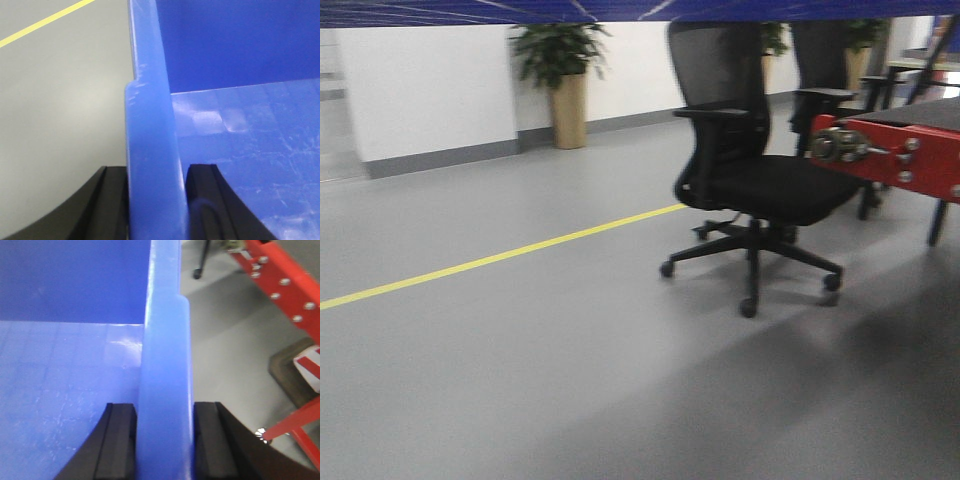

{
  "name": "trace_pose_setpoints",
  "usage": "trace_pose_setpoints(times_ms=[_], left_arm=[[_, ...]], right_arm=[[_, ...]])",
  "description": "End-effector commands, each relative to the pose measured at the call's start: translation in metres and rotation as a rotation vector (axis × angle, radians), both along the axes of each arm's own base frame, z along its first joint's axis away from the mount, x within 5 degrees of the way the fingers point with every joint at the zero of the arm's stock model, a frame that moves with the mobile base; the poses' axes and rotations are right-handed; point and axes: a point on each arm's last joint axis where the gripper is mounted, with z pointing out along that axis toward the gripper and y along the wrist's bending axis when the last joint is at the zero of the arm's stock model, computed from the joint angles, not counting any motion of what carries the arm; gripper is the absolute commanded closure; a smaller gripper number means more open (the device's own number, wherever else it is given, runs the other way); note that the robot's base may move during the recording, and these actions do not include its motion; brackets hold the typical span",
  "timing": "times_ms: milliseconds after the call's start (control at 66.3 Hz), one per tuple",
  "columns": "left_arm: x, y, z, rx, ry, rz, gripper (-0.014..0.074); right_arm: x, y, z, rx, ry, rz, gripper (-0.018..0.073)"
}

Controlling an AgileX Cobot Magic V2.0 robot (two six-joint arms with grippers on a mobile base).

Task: Move blue bin to conveyor side
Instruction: 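Drive across the floor toward the red-framed conveyor belt carrying the bin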

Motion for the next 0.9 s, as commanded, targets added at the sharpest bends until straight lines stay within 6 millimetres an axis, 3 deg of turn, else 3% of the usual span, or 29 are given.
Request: trace_pose_setpoints(times_ms=[0, 890], left_arm=[[-0.0051, -0.0037, 0.0159, -0.035, -0.125, -0.046, 0.0613], [-0.0038, -0.0025, 0.0158, -0.018, -0.127, -0.037, 0.0613]], right_arm=[[-0.0006, 0.0000, 0.0142, 0.032, -0.127, 0.022, 0.0629], [-0.0006, 0.0000, 0.0142, 0.032, -0.127, 0.022, 0.0629]])
